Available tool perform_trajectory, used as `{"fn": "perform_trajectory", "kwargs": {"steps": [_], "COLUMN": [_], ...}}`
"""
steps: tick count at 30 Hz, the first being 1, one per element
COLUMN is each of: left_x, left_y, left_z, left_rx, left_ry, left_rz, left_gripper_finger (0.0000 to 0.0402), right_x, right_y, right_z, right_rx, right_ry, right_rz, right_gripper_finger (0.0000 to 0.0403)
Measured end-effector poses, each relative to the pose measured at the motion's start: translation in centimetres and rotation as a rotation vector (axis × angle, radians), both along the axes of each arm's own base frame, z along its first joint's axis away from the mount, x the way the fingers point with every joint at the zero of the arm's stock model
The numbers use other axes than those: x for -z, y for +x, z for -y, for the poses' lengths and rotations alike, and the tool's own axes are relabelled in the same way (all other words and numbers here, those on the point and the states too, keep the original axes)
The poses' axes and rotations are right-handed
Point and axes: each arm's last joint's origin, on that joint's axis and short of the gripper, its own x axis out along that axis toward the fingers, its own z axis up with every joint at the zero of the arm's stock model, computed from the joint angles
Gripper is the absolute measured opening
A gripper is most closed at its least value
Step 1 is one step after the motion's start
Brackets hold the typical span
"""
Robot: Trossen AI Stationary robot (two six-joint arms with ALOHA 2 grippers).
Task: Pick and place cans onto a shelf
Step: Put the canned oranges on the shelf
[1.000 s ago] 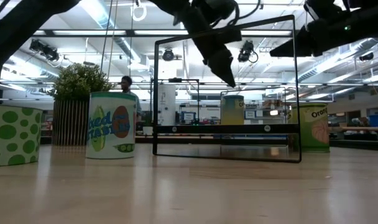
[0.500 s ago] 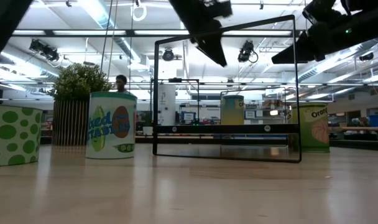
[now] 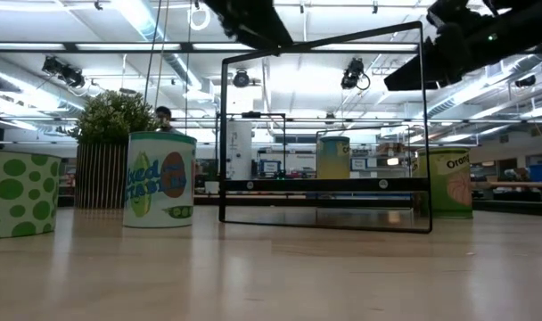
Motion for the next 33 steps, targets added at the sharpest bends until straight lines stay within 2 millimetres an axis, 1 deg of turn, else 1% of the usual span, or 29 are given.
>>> {"fn": "perform_trajectory", "kwargs": {"steps": [5,8,11,14,16,19,22,25,28,31,33], "left_x": [1.0,1.3,1.8,2.1,2.4,2.9,3.3,3.9,4.4,4.7,4.8], "left_y": [-2.7,-4.6,-6.2,-7.8,-8.5,-9.6,-10.7,-11.6,-12.3,-12.8,-13.0], "left_z": [0.7,0.6,0.5,0.4,0.4,0.3,0.4,0.5,0.7,0.8,0.9], "left_rx": [0.028,0.027,0.035,0.047,0.054,0.052,0.061,0.063,0.065,0.064,0.059], "left_ry": [0.037,0.036,0.014,0.008,0.005,-0.001,-0.014,-0.036,-0.062,-0.091,-0.111], "left_rz": [0.074,0.132,0.171,0.211,0.236,0.252,0.273,0.308,0.358,0.384,0.389], "left_gripper_finger": [0.0388,0.0388,0.0388,0.0388,0.0388,0.0388,0.0388,0.0388,0.0388,0.0388,0.0388], "right_x": [-0.4,0.0,-1.0,-2.0,-3.0,-3.5,-3.8,-3.0,-2.4,-1.4,-0.4], "right_y": [1.4,1.7,2.2,2.6,2.7,2.1,1.0,-0.4,-1.4,-1.7,-1.8], "right_z": [-0.1,-0.3,-0.9,-1.8,-2.4,-3.1,-3.6,-4.1,-4.7,-5.3,-5.6], "right_rx": [0.035,0.062,0.074,0.069,0.064,0.087,0.152,0.209,0.259,0.284,0.294], "right_ry": [0.073,0.141,0.217,0.238,0.256,0.304,0.376,0.474,0.563,0.580,0.575], "right_rz": [-0.146,-0.263,-0.277,-0.298,-0.287,-0.346,-0.416,-0.518,-0.582,-0.600,-0.618], "right_gripper_finger": [0.0317,0.0327,0.0340,0.0349,0.0350,0.0351,0.0351,0.0351,0.0351,0.0351,0.0351]}}
